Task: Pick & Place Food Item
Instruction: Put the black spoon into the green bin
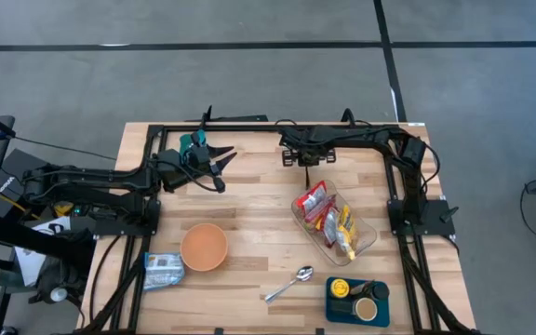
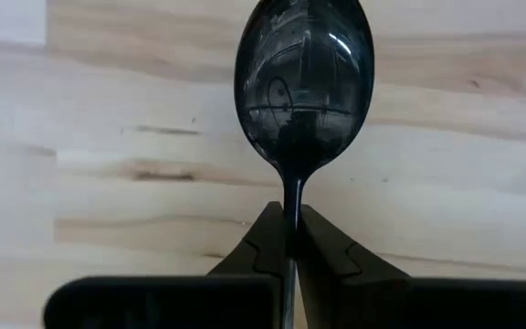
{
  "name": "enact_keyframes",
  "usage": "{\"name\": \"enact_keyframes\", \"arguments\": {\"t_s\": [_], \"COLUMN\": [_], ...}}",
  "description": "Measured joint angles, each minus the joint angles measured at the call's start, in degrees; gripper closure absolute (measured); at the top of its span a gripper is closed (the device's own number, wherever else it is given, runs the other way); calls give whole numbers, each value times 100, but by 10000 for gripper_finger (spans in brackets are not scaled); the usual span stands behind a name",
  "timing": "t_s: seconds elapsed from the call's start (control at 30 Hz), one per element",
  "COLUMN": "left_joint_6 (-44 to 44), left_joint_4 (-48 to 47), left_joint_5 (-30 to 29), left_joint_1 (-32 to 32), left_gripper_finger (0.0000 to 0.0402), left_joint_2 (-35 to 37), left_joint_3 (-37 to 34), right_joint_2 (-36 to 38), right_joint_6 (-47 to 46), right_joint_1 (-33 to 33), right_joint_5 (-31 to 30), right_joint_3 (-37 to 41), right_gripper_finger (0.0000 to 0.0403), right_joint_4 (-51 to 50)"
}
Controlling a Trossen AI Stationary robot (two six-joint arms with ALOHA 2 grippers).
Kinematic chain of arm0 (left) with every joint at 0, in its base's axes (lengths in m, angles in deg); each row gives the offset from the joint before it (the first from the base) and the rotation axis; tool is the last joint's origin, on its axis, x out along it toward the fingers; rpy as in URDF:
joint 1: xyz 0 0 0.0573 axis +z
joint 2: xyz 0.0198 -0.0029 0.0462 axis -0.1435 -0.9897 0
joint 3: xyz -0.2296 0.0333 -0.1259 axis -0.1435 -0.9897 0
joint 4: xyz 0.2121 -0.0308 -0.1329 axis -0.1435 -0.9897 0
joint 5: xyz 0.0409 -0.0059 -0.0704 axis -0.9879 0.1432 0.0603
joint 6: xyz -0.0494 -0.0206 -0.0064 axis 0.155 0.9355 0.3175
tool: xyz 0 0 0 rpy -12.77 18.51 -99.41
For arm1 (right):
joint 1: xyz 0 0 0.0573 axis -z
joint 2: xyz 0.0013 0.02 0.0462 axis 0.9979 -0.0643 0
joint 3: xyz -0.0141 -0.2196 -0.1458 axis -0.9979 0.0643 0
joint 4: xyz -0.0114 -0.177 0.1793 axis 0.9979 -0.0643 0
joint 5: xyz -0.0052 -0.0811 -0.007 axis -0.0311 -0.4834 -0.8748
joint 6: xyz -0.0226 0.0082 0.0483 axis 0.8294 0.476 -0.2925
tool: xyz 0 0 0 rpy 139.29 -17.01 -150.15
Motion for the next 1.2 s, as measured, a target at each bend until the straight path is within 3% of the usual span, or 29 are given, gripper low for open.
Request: {"name": "enact_keyframes", "arguments": {"t_s": [0.23, 0.77, 1.2], "left_joint_6": [0, 0, 0], "left_joint_4": [-1, 2, 9], "left_joint_5": [0, -1, -2], "left_joint_1": [0, 0, 1], "left_gripper_finger": [325, 325, 325], "left_joint_2": [-2, -1, -2], "left_joint_3": [0, 0, 0], "right_joint_2": [4, 19, 936], "right_joint_6": [787, 823, 1570], "right_joint_1": [0, -2, -51], "right_joint_5": [151, 176, 148], "right_joint_3": [0, -13, -805], "right_gripper_finger": [397, 397, 398], "right_joint_4": [-1, 244, 145]}}
